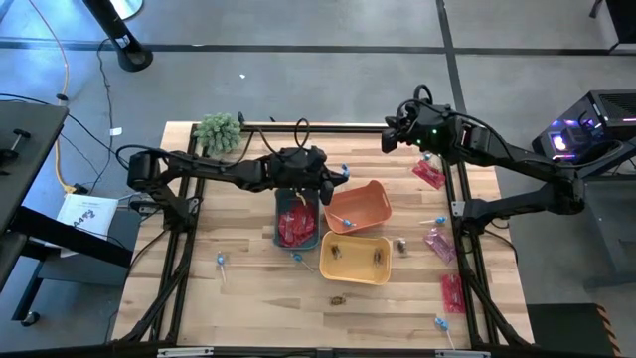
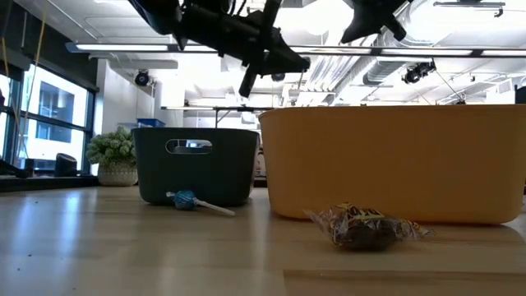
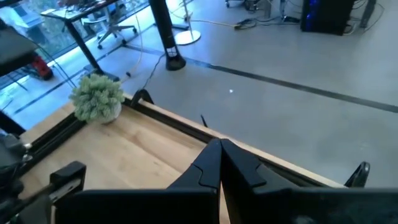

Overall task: Sort candy
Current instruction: Put the blue lollipop into the orange bin

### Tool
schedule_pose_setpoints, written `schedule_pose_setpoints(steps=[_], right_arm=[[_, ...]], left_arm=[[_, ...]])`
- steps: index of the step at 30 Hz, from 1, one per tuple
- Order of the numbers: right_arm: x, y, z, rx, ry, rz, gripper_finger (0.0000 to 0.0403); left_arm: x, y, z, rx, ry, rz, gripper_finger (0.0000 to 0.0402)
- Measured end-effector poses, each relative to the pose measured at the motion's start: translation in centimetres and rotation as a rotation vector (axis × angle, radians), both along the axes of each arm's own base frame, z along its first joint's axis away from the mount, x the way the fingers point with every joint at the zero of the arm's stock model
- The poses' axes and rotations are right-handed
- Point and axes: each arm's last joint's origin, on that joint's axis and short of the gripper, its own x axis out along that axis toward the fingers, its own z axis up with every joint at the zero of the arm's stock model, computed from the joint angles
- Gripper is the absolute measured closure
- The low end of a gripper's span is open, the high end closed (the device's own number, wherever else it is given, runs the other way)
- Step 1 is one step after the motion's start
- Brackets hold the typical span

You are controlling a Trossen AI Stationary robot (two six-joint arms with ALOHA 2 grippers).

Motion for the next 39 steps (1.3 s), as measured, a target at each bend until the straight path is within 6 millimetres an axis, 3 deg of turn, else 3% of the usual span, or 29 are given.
schedule_pose_setpoints(steps=[12,25,34,39], right_arm=[[0.0,0.0,0.0,-0.022,0.017,0.002,0.0403],[0.0,0.0,0.0,-0.032,0.030,0.009,0.0403],[0.0,0.0,0.0,-0.029,0.030,0.012,0.0403],[0.0,0.0,0.0,-0.024,0.029,0.022,0.0403]], left_arm=[[0.0,0.0,0.2,0.012,-0.011,-0.004,0.0401],[0.4,-0.9,0.3,0.237,-0.023,-0.087,0.0401],[1.7,-1.2,-2.6,0.340,0.055,-0.138,0.0400],[1.9,-1.2,-3.4,0.297,0.070,-0.130,0.0370]])
